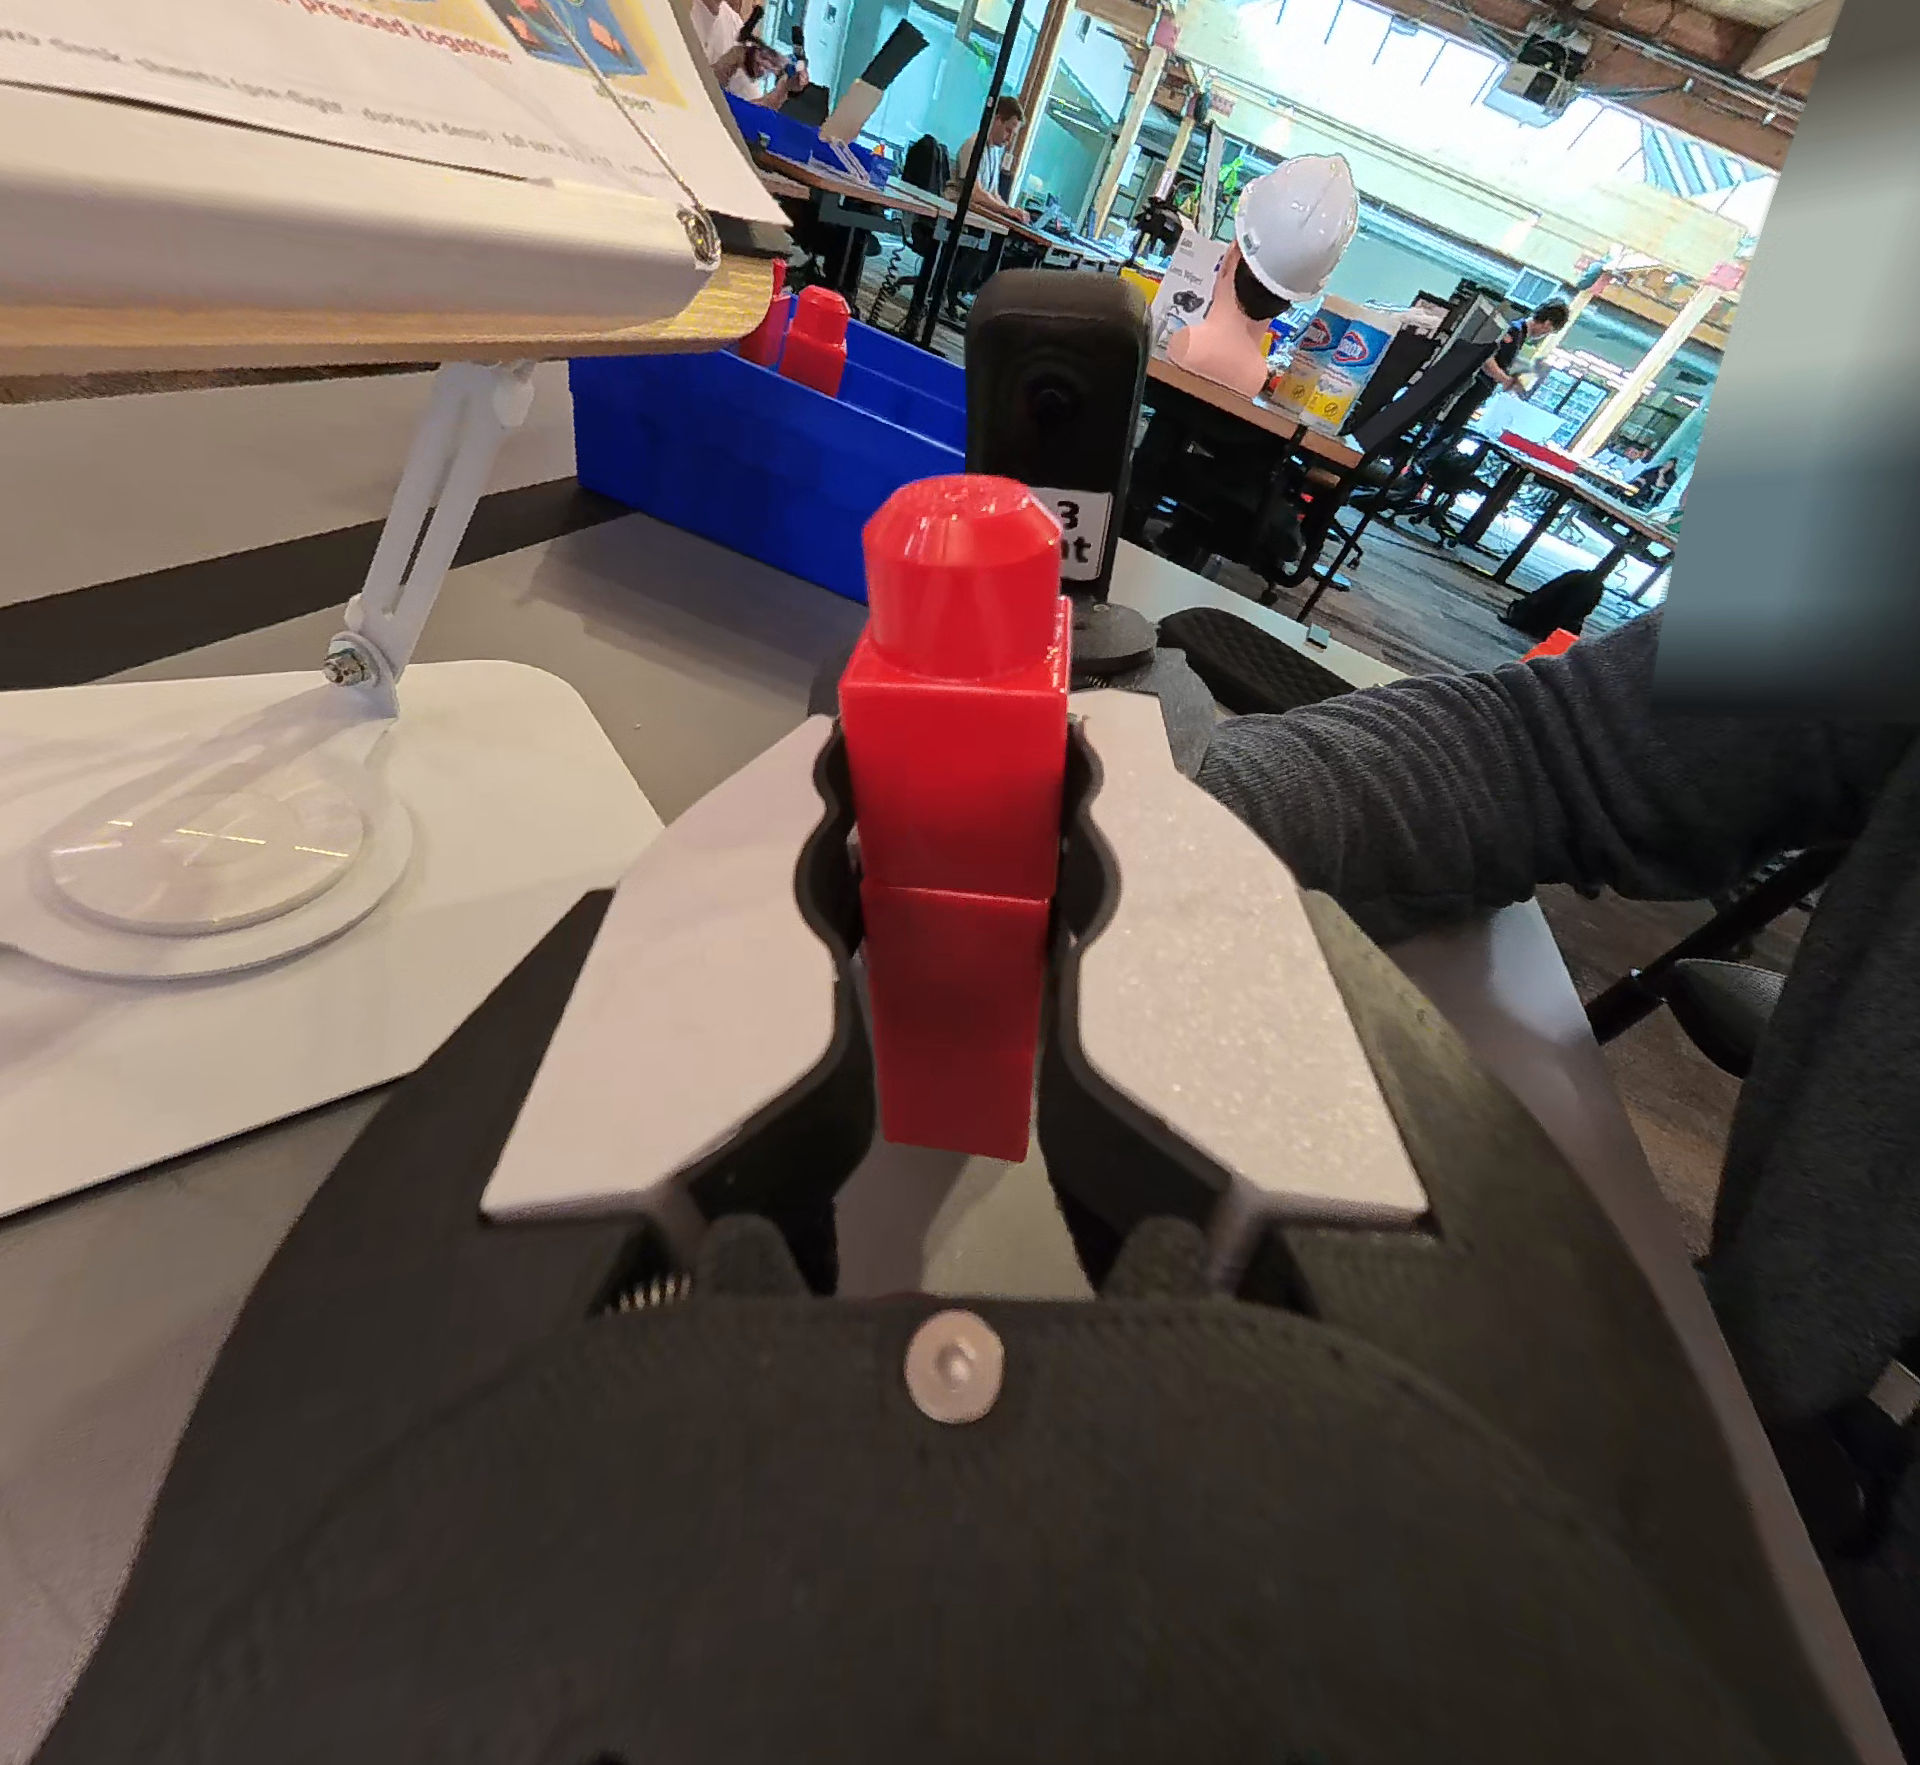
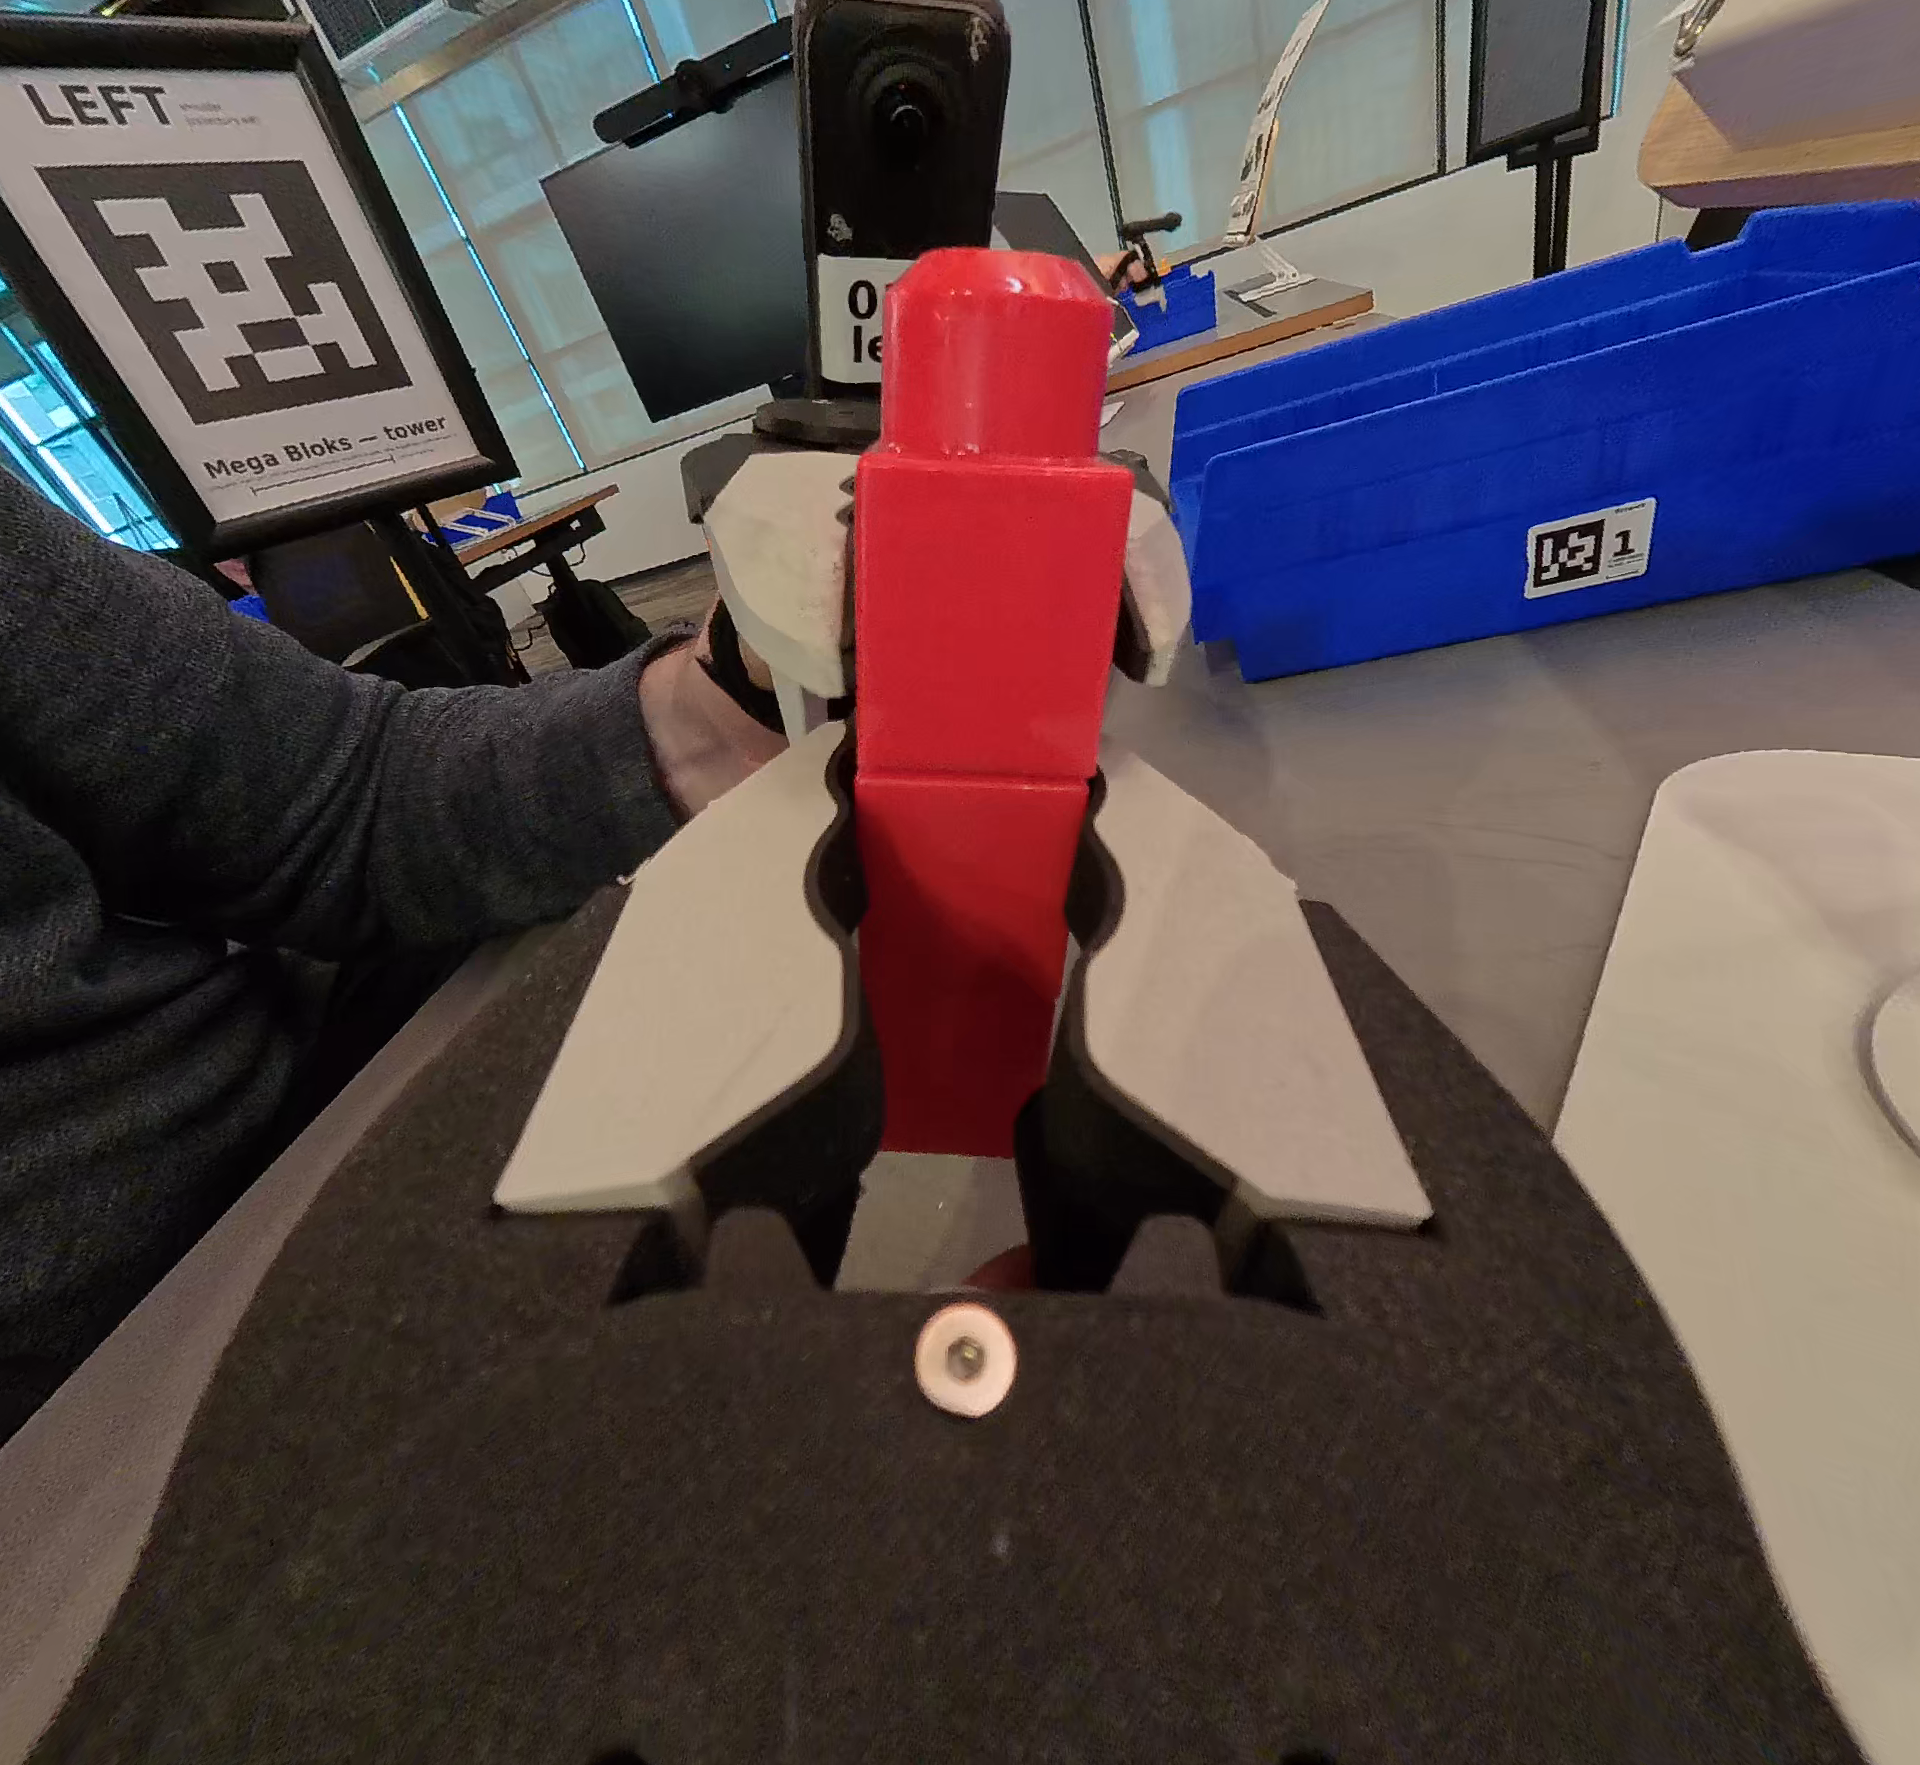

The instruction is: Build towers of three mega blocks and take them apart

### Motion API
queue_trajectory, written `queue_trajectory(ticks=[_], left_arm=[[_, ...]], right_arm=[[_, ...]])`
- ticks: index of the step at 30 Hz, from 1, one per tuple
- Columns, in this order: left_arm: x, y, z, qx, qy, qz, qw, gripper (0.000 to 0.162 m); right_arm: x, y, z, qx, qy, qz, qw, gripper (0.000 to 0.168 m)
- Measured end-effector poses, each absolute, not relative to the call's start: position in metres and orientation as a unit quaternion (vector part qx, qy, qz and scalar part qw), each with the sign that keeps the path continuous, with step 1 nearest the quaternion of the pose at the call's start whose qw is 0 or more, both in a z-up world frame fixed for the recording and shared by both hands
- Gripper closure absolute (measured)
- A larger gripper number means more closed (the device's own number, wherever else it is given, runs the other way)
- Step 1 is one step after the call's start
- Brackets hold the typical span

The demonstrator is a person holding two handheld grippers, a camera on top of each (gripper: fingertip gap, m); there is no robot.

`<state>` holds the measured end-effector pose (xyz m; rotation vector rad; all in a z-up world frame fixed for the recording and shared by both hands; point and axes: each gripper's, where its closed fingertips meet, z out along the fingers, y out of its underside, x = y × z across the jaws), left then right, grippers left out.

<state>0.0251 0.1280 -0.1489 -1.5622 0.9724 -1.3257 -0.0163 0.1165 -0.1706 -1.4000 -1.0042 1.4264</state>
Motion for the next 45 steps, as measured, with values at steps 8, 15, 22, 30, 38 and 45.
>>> queue_trajectory(ticks=[8, 15, 22, 30, 38, 45], left_arm=[[0.023, 0.124, -0.151, -0.616, 0.418, -0.517, 0.422, 0.125], [0.022, 0.124, -0.153, -0.613, 0.431, -0.516, 0.415, 0.124], [0.023, 0.123, -0.151, -0.615, 0.431, -0.518, 0.410, 0.125], [0.023, 0.126, -0.146, -0.616, 0.418, -0.531, 0.406, 0.126], [0.021, 0.129, -0.139, -0.613, 0.409, -0.521, 0.430, 0.126], [0.021, 0.125, -0.142, -0.613, 0.424, -0.519, 0.418, 0.125]], right_arm=[[-0.018, 0.114, -0.172, -0.562, -0.412, 0.569, 0.435, 0.133], [-0.018, 0.114, -0.173, -0.564, -0.412, 0.569, 0.433, 0.133], [-0.018, 0.113, -0.172, -0.560, -0.414, 0.571, 0.435, 0.133], [-0.017, 0.115, -0.169, -0.556, -0.405, 0.585, 0.430, 0.132], [-0.018, 0.115, -0.170, -0.556, -0.403, 0.595, 0.417, 0.132], [-0.019, 0.111, -0.172, -0.557, -0.416, 0.587, 0.414, 0.133]])
